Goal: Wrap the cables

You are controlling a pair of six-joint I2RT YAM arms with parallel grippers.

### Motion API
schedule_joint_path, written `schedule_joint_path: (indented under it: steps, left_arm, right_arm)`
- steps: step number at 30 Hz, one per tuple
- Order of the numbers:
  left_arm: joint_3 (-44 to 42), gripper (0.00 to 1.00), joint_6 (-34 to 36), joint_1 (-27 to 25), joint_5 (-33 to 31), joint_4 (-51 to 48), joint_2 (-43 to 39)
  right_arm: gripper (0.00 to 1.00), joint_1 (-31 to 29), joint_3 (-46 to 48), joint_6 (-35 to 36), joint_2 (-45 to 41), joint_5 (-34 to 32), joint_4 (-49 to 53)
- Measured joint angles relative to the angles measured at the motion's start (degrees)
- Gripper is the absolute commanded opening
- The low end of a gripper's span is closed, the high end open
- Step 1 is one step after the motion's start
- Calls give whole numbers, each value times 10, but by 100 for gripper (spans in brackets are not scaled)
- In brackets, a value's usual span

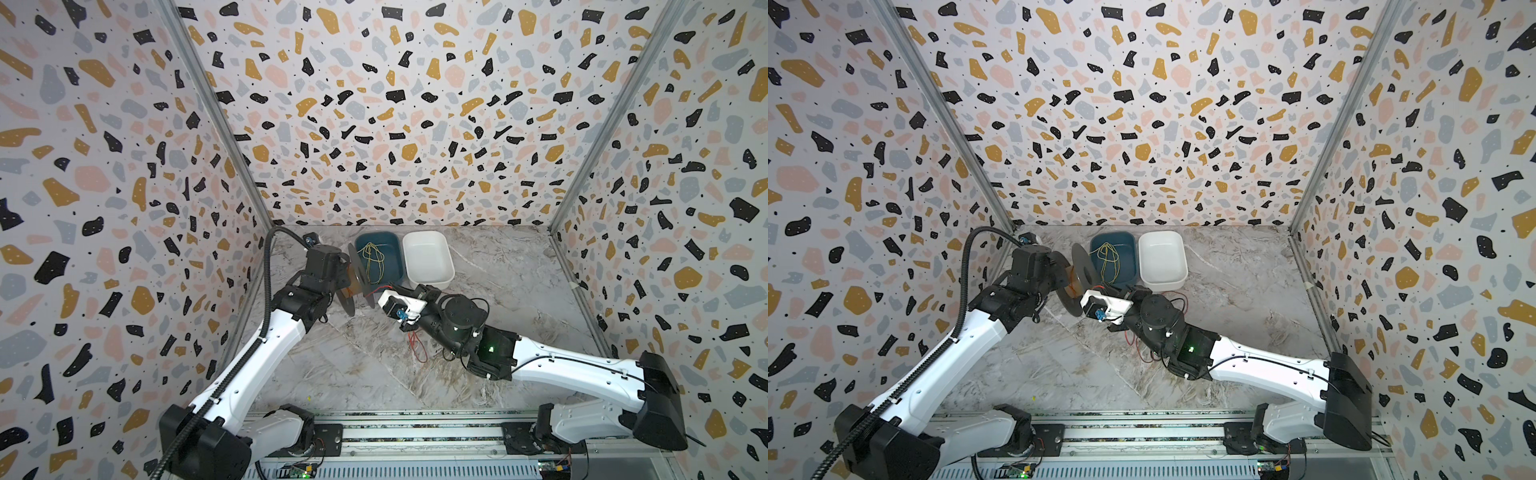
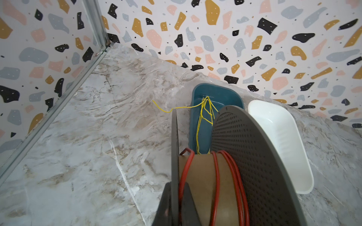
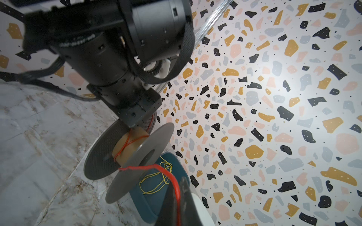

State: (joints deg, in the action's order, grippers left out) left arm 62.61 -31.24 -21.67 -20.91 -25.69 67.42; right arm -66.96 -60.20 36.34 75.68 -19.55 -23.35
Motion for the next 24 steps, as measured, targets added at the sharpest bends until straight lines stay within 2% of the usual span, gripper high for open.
schedule_joint_path:
  steps: [10,18,24]
  left_arm:
    - [0,0,56,-52,11,-4,5]
    - [0,0,126,-61,54,-15,-1]
    - [2,0,170,-66,84,-31,-6]
  right_arm:
    - [0,58,-72,-54,30,87,65]
    - [0,139,-137,-123,71,205,137]
    - [0,176,-194,-158,122,266,181]
